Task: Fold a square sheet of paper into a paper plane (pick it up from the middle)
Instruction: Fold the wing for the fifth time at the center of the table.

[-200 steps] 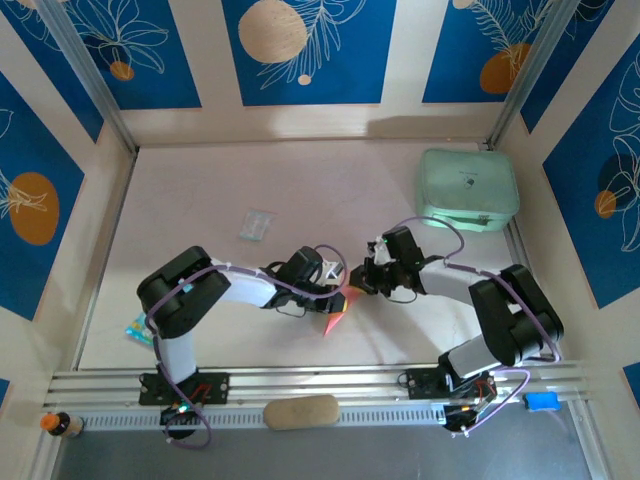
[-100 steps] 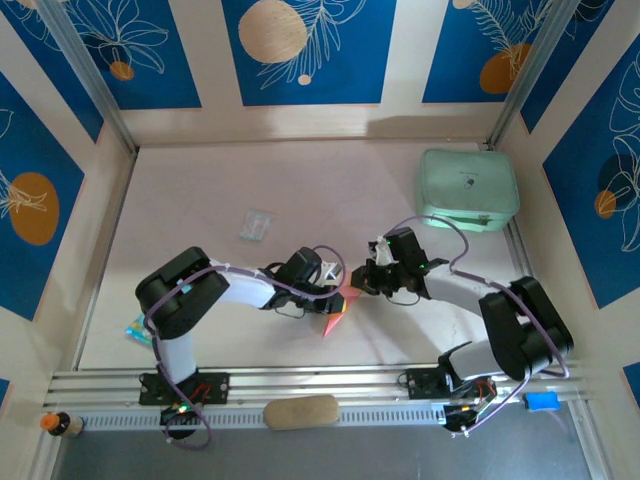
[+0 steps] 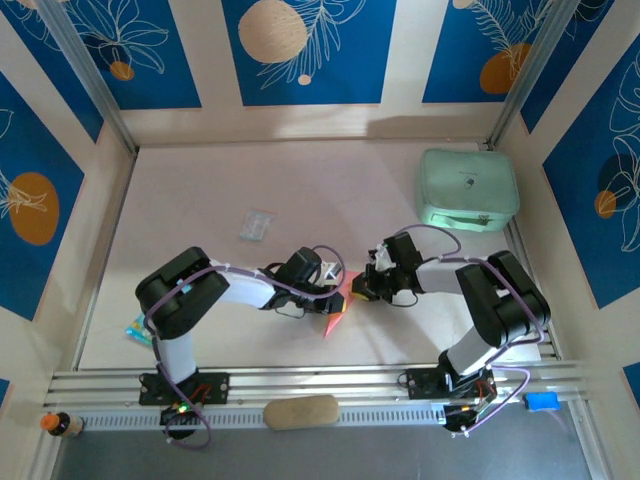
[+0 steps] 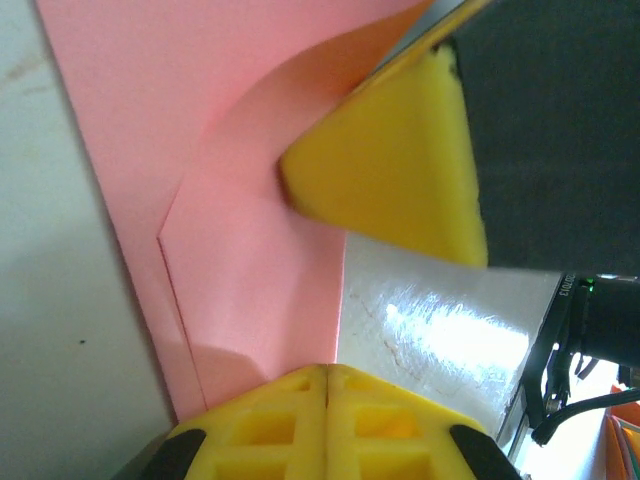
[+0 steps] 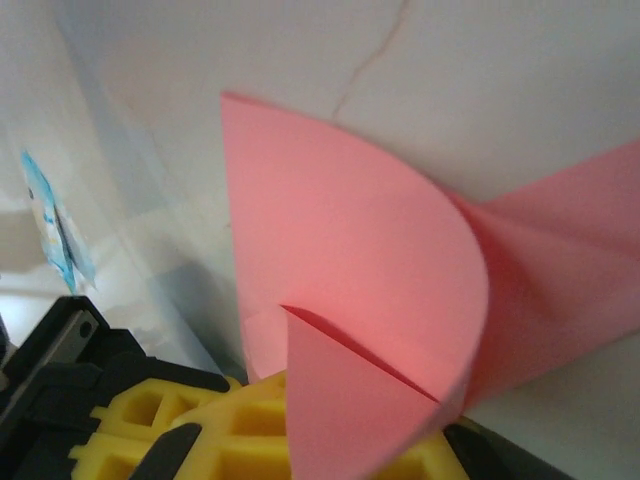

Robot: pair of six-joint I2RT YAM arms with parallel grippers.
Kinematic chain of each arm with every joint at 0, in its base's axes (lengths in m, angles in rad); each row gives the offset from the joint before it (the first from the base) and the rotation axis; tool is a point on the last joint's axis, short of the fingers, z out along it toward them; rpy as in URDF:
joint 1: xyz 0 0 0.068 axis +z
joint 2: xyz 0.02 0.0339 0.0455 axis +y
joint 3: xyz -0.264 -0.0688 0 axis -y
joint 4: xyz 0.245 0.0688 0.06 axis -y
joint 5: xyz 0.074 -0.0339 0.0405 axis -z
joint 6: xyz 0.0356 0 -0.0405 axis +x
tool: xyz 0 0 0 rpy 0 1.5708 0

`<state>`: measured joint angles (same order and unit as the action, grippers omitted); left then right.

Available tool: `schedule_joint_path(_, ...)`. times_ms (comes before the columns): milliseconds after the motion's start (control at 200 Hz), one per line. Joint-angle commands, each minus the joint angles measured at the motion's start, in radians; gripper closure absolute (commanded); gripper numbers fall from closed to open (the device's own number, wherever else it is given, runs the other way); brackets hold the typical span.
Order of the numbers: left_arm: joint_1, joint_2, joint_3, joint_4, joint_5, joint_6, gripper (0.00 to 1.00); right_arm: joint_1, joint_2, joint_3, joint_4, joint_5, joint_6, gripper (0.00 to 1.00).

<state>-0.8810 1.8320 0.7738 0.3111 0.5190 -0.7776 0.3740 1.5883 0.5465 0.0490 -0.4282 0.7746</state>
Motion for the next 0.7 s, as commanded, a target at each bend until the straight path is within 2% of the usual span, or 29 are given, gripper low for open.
schedule_joint_path(0, 0.001, 0.043, -0.048, -0.133, -0.021, 0.011, 1.0, -0.048, 0.022, -0.007, 0.021, 0.071, -0.002, 0.95)
schedule_joint_path(695, 0.001, 0.071, -0.054, -0.096, -0.009, -0.005, 1.0, -0.138, -0.028, 0.045, -0.066, 0.308, -0.013, 0.96)
